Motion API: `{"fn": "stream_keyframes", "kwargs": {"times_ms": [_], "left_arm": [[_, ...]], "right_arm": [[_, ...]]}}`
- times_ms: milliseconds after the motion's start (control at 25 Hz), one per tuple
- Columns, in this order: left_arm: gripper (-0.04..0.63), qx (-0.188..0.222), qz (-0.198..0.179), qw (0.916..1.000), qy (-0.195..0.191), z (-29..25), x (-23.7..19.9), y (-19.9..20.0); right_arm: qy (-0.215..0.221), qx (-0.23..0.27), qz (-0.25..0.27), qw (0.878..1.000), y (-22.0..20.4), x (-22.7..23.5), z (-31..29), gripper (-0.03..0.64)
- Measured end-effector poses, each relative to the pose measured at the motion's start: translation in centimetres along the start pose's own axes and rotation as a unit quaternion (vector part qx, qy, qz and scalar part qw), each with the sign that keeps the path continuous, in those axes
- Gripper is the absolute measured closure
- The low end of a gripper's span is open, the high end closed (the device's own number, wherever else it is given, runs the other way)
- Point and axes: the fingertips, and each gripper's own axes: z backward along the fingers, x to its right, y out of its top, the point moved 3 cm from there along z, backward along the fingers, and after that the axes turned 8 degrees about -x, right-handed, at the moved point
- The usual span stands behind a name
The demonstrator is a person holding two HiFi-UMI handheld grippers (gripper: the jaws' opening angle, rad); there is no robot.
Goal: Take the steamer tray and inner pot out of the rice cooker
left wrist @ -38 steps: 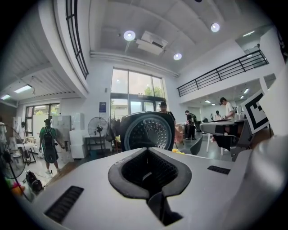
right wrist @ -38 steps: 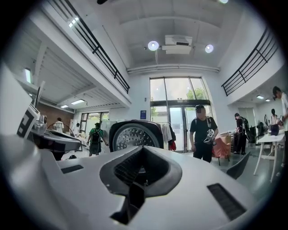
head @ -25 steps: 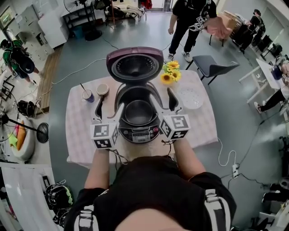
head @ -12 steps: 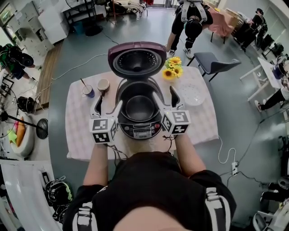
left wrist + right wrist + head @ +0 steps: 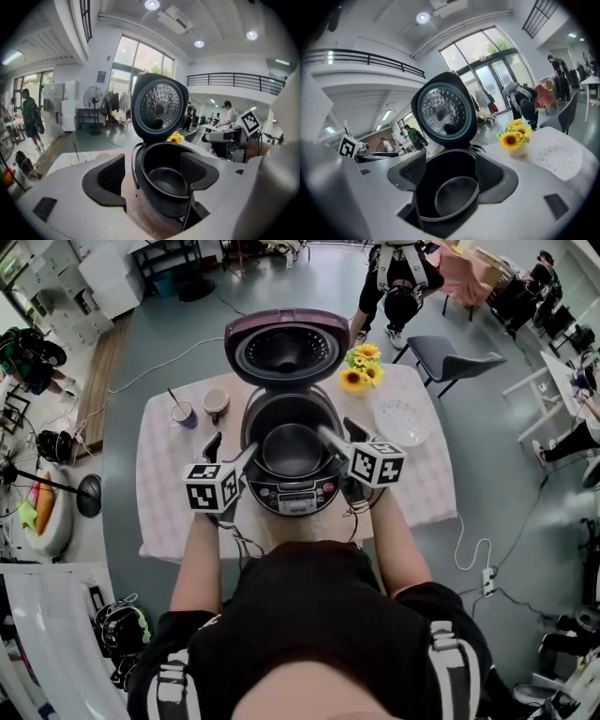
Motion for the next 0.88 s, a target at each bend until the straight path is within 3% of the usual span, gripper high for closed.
{"fn": "stream_keyframes", "kwargs": {"times_ms": [120, 240, 400, 560, 640, 760, 880], "left_arm": [[0.23, -0.002, 0.054, 0.9962, -0.069, -0.7, 0.1, -0.7], [0.23, 0.007, 0.124, 0.981, -0.149, -1.0, 0.3, -0.6], [0.23, 0.002, 0.211, 0.946, -0.246, -2.2, 0.2, -0.7], [0.235, 0.004, 0.291, 0.914, -0.282, -3.6, -1.3, -1.2], [0.235, 0.006, 0.338, 0.8915, -0.302, -4.1, -1.8, -1.6], [0.235, 0.004, 0.384, 0.8639, -0.326, -4.4, -2.1, -2.1], [0.235, -0.009, 0.406, 0.8491, -0.338, -4.8, -2.3, -2.6]], "right_arm": [[0.024, -0.034, -0.041, 0.998, -1.3, 1.2, -0.8, 0.308], [0.048, -0.061, -0.086, 0.993, -2.1, 2.2, -1.4, 0.308], [0.092, -0.074, -0.155, 0.981, -2.4, 3.6, -2.1, 0.308], [0.145, -0.054, -0.246, 0.957, -2.1, 5.2, -2.7, 0.31], [0.163, -0.042, -0.278, 0.946, -2.1, 6.4, -2.8, 0.31], [0.202, -0.038, -0.286, 0.936, -2.2, 7.2, -2.7, 0.31], [0.23, -0.055, -0.27, 0.933, -2.2, 6.8, -2.8, 0.31]]}}
